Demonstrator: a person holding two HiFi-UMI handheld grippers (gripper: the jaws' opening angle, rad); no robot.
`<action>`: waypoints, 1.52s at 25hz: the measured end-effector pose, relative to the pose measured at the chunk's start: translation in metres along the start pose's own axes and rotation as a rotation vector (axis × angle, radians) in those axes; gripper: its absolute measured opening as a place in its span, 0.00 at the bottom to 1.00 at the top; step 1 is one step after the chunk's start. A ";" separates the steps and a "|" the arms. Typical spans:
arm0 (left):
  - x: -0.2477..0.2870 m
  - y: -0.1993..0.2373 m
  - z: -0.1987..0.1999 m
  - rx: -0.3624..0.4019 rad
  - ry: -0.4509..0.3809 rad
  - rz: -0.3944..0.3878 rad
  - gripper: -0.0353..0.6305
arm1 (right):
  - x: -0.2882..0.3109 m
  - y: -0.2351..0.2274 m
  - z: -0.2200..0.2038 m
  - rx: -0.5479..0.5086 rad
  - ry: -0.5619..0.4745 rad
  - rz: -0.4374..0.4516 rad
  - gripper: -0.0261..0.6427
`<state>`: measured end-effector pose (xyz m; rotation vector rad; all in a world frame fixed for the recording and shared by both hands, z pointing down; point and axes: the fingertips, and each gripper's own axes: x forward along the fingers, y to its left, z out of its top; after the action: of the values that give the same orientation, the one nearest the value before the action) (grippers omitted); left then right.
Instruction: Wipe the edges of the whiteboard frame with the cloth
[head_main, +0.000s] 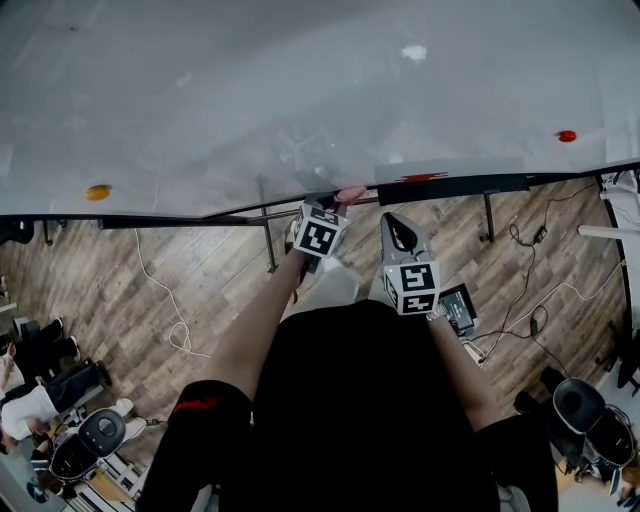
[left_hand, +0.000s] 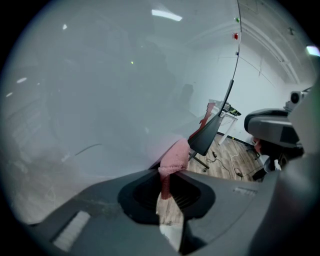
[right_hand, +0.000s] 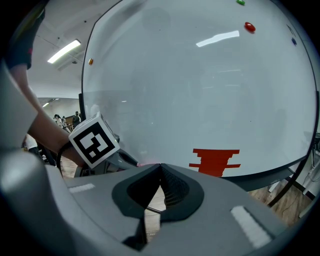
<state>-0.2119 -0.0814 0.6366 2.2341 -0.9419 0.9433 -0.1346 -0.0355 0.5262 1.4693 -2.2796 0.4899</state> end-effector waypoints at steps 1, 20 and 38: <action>-0.002 0.000 0.000 0.001 0.004 0.000 0.12 | 0.000 0.001 0.000 -0.001 -0.001 0.000 0.04; -0.016 0.018 -0.013 -0.007 0.002 0.009 0.12 | 0.002 0.023 0.001 -0.016 0.001 0.002 0.04; -0.021 0.027 -0.019 -0.095 0.025 0.103 0.12 | 0.009 0.019 0.016 -0.082 0.008 0.151 0.04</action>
<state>-0.2510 -0.0769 0.6371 2.1079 -1.0761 0.9489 -0.1572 -0.0431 0.5159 1.2604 -2.3856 0.4389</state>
